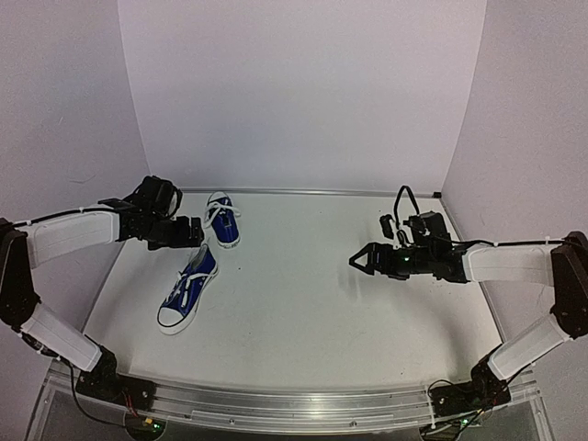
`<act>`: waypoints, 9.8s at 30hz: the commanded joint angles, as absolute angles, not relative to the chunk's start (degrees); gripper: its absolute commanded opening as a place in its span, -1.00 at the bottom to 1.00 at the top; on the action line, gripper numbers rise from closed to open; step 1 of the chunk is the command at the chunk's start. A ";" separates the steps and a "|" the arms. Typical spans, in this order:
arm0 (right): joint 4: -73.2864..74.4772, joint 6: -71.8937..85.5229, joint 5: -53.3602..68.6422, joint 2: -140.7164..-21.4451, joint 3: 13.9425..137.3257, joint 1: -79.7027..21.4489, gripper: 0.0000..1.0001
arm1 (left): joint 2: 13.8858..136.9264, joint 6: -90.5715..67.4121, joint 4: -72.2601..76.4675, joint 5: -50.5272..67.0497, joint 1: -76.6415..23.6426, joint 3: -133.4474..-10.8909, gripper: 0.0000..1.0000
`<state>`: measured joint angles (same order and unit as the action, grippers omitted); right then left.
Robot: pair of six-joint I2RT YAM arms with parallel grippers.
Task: Tie the shoes
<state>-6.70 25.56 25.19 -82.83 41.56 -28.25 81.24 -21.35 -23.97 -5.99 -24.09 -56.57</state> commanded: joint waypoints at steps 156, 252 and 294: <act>11.22 16.41 19.09 -119.19 76.65 -34.16 -1.00 | 126.33 -3.78 -38.17 -7.55 -47.32 -91.89 -1.00; 3.78 21.10 27.14 -106.45 60.63 -40.55 -1.00 | 114.19 -6.87 -16.23 12.42 -51.74 -74.80 -1.00; 17.02 16.54 10.90 -84.87 69.50 -32.77 -1.00 | 83.21 -8.03 -10.28 -13.46 -43.77 -62.69 -1.00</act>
<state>13.71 22.76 13.28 -85.17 59.70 -32.20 89.76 -11.49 -15.52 -7.09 -42.34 -64.18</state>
